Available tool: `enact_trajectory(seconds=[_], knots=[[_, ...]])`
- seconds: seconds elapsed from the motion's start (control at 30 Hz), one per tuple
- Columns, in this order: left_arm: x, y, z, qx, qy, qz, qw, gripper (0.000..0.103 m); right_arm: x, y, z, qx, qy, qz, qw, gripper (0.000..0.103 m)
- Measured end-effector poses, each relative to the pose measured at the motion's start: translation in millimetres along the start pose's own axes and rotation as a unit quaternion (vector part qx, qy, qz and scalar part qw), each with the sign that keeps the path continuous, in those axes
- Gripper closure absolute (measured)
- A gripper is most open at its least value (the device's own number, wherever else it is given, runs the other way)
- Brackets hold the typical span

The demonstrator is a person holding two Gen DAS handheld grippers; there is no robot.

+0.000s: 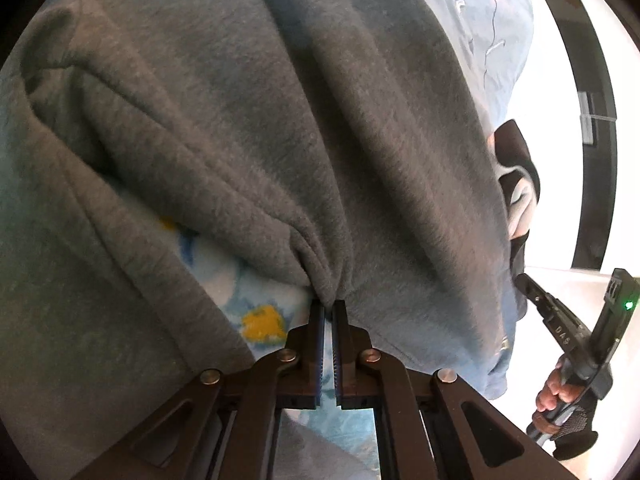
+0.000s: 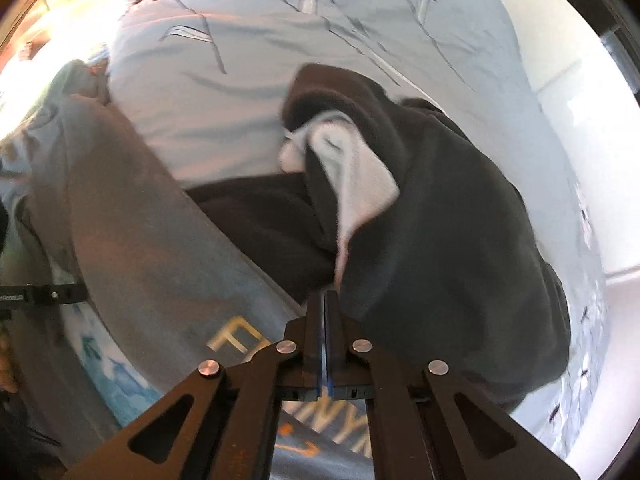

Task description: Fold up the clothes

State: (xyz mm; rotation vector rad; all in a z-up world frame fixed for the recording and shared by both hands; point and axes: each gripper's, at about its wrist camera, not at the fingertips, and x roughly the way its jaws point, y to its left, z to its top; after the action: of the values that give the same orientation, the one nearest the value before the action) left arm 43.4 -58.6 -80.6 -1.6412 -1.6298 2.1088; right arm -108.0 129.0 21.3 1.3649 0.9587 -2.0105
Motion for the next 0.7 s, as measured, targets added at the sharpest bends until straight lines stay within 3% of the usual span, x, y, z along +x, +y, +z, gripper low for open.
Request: enact_trajectory(seconds=[0.2,0.37,0.4,0.43,0.47,0.53,0.6,0.7], knots=[[4,-24,-2,0.048,0.017,0.03,0.9982,0.099,-22,-29,-25,0.085,-0.025,-0.041,0.995,0.099],[-9,-42,-3,0.064,0.038,-0.008,0.9972,0.095,-70,-23,-68,0.176,-0.079,-0.031,0.981,0.096],[-14,-46,-5,0.074,0.043,-0.008,0.9963,0.093,-82,-18,-81,0.196,-0.088,-0.025,0.976,0.087],[-20,-49,-6,0.081,0.046,-0.009,0.9956,0.085,-91,-10,-97,0.221,-0.09,-0.014,0.971,0.073],[-29,-52,-8,0.091,0.054,-0.016,0.9942,0.072,-100,0,-115,0.249,-0.089,-0.001,0.965,0.068],[-48,-58,-13,0.113,0.07,-0.028,0.9908,0.055,-113,19,-159,0.312,-0.07,0.046,0.946,0.065],[-75,-57,-13,0.146,0.073,-0.027,0.9863,0.049,-121,39,-201,0.368,-0.049,0.088,0.924,0.065],[-127,-40,-10,0.195,0.057,0.0,0.9791,0.041,-111,77,-257,0.415,-0.01,0.129,0.9,0.059]])
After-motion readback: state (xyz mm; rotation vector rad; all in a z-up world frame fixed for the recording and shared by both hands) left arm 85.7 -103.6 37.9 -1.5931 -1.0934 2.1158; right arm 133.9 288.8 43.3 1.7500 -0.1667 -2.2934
